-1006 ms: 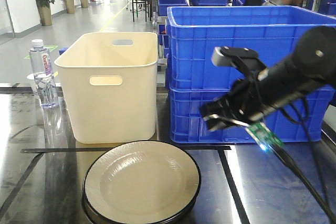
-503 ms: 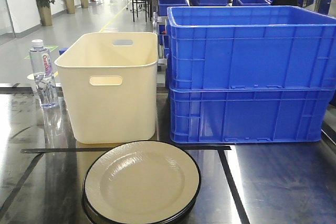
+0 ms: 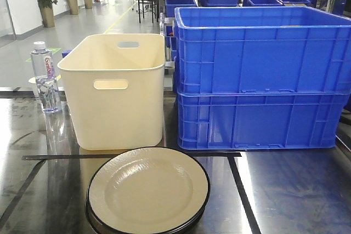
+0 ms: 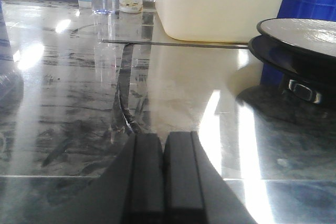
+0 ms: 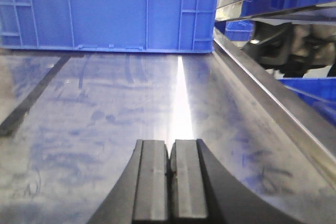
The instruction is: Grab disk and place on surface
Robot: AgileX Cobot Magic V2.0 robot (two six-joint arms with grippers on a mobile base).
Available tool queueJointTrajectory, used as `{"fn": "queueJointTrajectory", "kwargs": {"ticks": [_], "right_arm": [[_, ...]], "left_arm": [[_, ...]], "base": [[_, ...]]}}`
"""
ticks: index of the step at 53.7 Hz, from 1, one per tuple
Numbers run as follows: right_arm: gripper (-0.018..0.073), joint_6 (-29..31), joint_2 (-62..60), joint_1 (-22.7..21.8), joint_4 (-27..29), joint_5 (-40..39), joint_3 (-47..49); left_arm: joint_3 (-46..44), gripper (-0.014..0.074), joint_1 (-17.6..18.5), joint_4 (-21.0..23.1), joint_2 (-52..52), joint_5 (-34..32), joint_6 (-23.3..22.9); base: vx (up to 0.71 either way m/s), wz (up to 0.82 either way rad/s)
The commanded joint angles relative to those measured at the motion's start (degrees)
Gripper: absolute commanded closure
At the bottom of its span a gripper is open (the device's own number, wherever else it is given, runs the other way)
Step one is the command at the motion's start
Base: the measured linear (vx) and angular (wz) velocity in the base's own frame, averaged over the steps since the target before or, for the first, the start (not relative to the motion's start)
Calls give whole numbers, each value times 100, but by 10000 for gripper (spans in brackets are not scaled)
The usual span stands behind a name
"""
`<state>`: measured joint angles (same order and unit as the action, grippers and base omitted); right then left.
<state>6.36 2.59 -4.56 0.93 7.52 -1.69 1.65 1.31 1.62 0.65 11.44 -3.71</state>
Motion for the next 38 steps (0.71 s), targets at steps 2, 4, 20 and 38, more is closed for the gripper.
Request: {"fn": "queueJointTrajectory", "kwargs": {"ticks": [2,4,20,38], "right_arm": [[567,48,-76,38,-93,-190,-46],[567,48,-177,91,-93,-159,-46],[567,48,-333,648,-93,-49,-46],[567,48,-333,648,-93,-49,-46]], "left_arm": [[-147,603,49,11,-87,-451,-8],[-147,603,49,11,-87,-451,-8],[-147,604,49,11,-85,-452,-8],[-147,604,49,11,-85,-452,-8]], "base": [[0,0],[0,0],[0,0],[0,0]]}}
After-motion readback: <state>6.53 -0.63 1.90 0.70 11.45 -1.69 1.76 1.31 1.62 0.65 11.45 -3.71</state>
